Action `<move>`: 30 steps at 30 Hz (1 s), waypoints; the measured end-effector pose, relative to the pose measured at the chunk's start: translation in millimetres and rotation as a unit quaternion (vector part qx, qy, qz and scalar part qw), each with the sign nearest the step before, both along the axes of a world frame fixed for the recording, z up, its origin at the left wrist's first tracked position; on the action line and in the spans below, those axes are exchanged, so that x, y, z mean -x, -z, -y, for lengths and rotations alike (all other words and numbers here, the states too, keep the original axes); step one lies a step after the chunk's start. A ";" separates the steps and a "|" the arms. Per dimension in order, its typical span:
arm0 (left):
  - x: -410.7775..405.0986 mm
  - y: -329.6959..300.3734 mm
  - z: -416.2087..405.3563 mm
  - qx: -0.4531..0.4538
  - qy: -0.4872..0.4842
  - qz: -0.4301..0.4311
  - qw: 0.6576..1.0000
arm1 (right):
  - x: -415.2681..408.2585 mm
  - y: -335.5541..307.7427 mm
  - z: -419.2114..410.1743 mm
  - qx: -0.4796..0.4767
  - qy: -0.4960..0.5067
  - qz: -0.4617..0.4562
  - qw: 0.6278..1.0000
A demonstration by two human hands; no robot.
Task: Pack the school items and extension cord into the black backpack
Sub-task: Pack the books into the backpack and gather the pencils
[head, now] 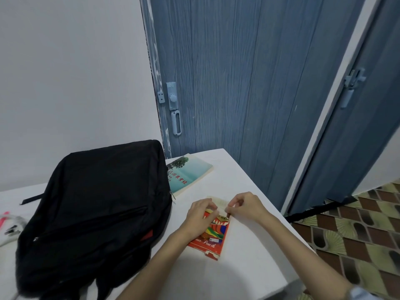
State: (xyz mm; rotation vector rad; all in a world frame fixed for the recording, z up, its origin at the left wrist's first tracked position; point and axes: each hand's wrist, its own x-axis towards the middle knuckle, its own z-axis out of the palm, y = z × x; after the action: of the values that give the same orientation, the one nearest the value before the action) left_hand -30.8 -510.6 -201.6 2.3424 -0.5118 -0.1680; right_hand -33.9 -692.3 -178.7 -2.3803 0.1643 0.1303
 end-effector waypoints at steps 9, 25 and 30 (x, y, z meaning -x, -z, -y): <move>18.6 -37.3 -42.5 0.001 -0.032 0.121 0.992 | -7.8 -11.0 -17.0 0.036 -0.008 -0.061 0.997; 35.0 -108.2 -146.0 0.004 -0.238 0.226 0.944 | 45.0 -13.1 -148.6 0.096 -0.263 0.177 0.944; 34.7 -120.7 -160.7 0.048 -0.242 0.221 0.944 | 52.6 -3.8 -177.2 0.178 -0.349 0.127 0.911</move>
State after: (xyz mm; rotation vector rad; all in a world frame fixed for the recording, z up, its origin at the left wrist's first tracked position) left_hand -65.5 -350.0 -80.9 2.3321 -0.1306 0.6095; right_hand -86.5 -515.1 -174.9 -2.6812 -0.8661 0.1300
